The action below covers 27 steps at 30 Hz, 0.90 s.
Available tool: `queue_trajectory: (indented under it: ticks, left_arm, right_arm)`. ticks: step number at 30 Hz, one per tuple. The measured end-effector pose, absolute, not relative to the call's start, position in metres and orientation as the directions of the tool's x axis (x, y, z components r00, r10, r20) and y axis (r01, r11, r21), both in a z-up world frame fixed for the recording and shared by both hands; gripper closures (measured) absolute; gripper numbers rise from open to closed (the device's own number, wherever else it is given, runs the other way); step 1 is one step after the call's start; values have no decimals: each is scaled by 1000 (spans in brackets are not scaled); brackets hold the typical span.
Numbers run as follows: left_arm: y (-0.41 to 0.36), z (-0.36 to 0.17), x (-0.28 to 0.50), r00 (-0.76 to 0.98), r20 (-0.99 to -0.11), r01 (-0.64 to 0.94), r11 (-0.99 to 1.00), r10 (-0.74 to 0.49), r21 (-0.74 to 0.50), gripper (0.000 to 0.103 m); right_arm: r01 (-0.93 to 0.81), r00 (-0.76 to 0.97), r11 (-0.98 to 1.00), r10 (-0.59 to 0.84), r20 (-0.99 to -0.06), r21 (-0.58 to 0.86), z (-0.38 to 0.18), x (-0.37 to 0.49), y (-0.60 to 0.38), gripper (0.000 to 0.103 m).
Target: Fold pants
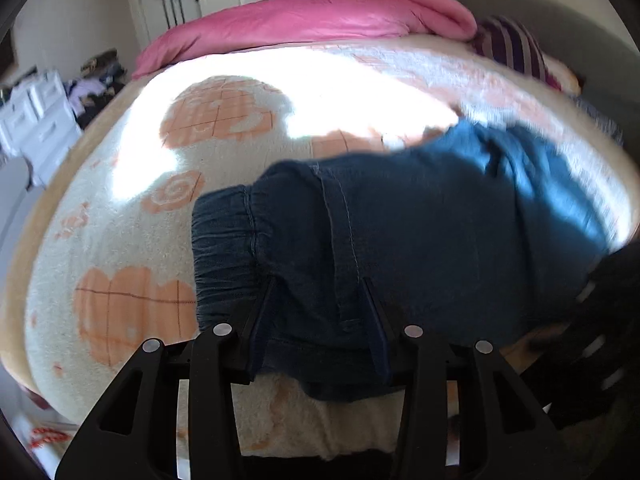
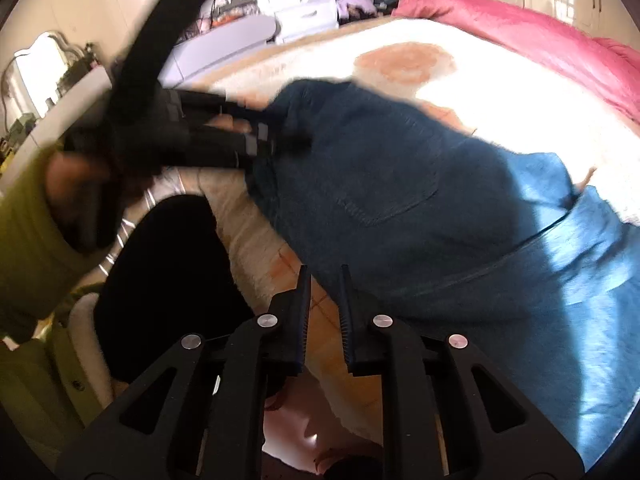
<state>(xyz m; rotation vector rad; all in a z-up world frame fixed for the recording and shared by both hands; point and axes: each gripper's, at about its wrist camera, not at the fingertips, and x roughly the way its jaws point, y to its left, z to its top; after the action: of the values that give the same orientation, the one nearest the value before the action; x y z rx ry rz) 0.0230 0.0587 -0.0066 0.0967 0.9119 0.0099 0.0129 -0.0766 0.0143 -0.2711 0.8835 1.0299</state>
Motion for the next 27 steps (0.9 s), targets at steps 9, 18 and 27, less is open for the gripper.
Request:
queue_trajectory:
  ticks: [9,18,27]
  left_arm:
    - [62,-7,13,614,-788,40,995,45,88,63]
    - [62,-7,14,618,-786,41,997,27,67,62]
    - [64,25,3,673,-737,38,998,-65,-53,56]
  right_arm:
    - [-774,244,599,581,-776,205,8,45,-57,67]
    - [-733,215,634,560,-800,247,-1,46,-58,59]
    - [-666,375,714,569,-732,215,43,52,-118,43]
